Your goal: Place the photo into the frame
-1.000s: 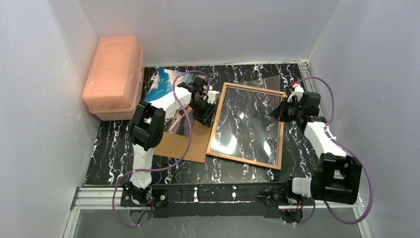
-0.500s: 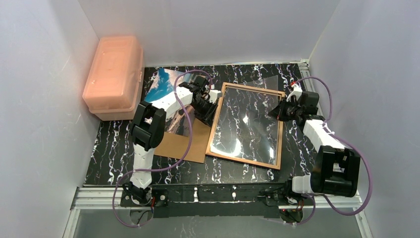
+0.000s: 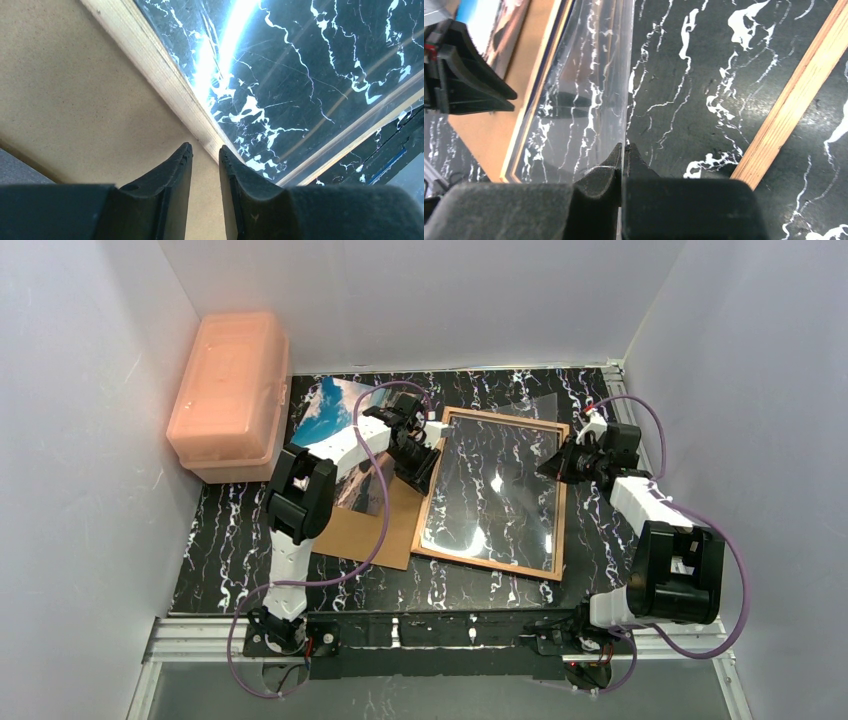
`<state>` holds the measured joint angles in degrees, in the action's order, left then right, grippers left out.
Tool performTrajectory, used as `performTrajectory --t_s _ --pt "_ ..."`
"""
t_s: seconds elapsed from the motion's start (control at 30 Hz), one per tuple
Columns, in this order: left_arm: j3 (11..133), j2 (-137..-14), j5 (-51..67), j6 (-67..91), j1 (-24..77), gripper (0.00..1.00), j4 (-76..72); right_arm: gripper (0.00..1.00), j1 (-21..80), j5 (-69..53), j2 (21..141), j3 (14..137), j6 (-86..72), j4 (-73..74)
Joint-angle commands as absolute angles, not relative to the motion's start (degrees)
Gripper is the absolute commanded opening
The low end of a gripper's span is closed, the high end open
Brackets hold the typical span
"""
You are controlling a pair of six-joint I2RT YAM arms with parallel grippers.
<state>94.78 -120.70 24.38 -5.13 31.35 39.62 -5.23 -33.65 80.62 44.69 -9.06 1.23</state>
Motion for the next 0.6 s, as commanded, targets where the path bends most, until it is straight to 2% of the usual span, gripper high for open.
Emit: performTrajectory --t_s 0.0,0.27,0.57 --pt "94.8 -121.1 24.4 -6.0 31.6 0.24 40.3 0.01 -5.1 -40.0 79.4 46.4 -13.3 -3.7" --pt "94.9 -119.7 26.8 -4.1 31.3 0.21 40.4 0.01 -5.1 -45.8 72.9 46.4 -26.1 -9.5" --pt "96.0 -112.3 34.1 -0.4 24.2 0.19 41.3 0.01 -5.0 -50.4 73.3 53.8 -32.2 -3.3"
